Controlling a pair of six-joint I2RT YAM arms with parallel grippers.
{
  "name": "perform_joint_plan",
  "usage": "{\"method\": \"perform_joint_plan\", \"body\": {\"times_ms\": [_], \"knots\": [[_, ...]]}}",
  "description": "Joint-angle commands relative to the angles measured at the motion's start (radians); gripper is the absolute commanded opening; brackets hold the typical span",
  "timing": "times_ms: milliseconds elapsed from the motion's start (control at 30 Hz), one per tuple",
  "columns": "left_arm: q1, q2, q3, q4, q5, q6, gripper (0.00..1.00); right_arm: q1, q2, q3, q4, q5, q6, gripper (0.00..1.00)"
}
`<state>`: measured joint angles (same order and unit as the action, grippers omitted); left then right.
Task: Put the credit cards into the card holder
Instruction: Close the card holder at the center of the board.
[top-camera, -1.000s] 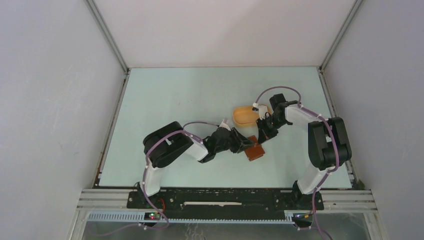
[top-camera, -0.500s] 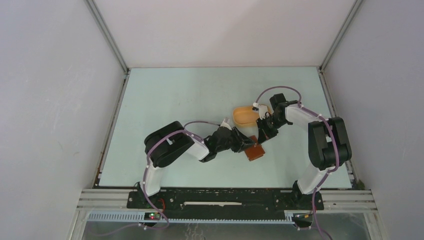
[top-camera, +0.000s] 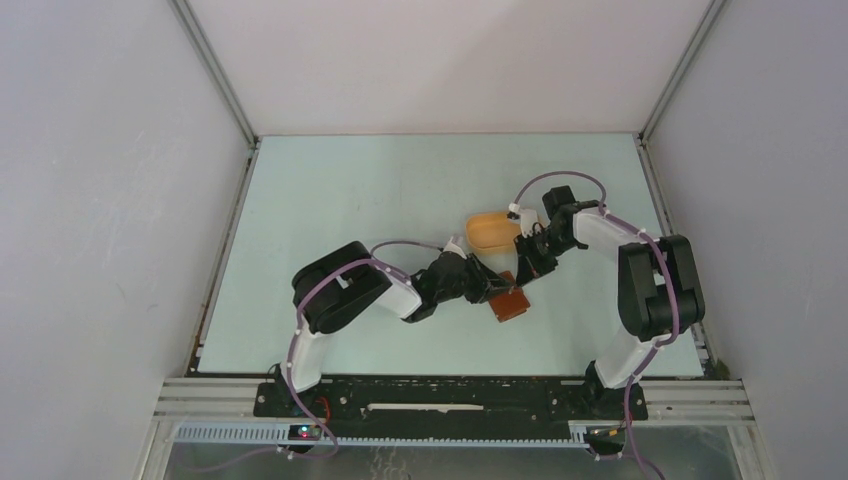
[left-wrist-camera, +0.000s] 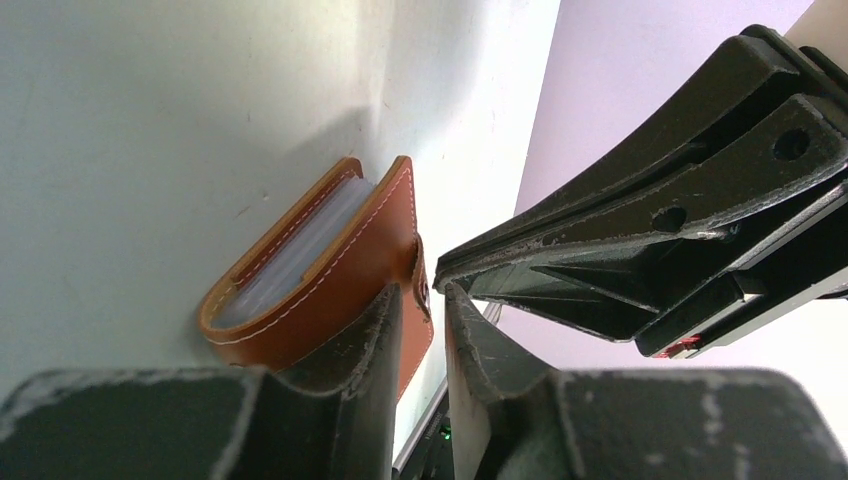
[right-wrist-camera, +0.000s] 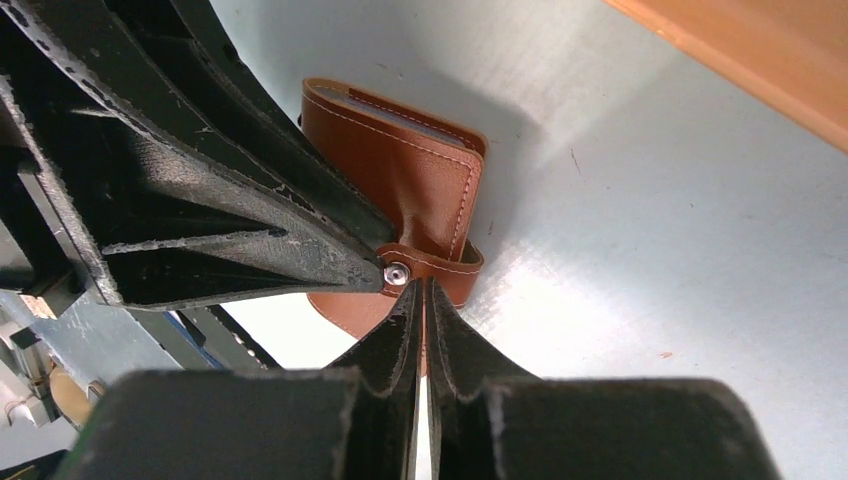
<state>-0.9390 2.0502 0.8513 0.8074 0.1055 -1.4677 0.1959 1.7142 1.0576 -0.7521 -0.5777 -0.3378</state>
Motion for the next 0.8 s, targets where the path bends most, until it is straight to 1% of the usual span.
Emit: {"method": "perform_joint_plan", "body": {"times_ms": [0,167,267,400,667,767], "knots": [[-0.007,0.023,0.046,-0.016,-0.021,0.009,0.27,-0.010,-0.033,0.035,-0.013,-0.025,0.006,0.10],[-0.011,0.025,0.053,-0.019,-0.020,0.010,0.28,-0.005,-0.020,0.036,-0.011,-0.009,0.008,0.10],[-0.011,0.025,0.056,-0.021,-0.018,0.011,0.26,0.000,-0.012,0.035,-0.012,-0.005,0.009,0.10],[-0.011,0.027,0.056,-0.020,-0.014,0.012,0.20,0.003,-0.011,0.036,-0.012,-0.001,0.009,0.10],[-0.011,0.041,0.065,0.015,0.002,0.014,0.03,0.003,-0.016,0.035,-0.011,-0.005,0.007,0.10],[-0.011,0.026,0.055,0.027,0.001,0.025,0.00,-0.006,-0.027,0.036,-0.017,-0.033,-0.003,0.10]]}}
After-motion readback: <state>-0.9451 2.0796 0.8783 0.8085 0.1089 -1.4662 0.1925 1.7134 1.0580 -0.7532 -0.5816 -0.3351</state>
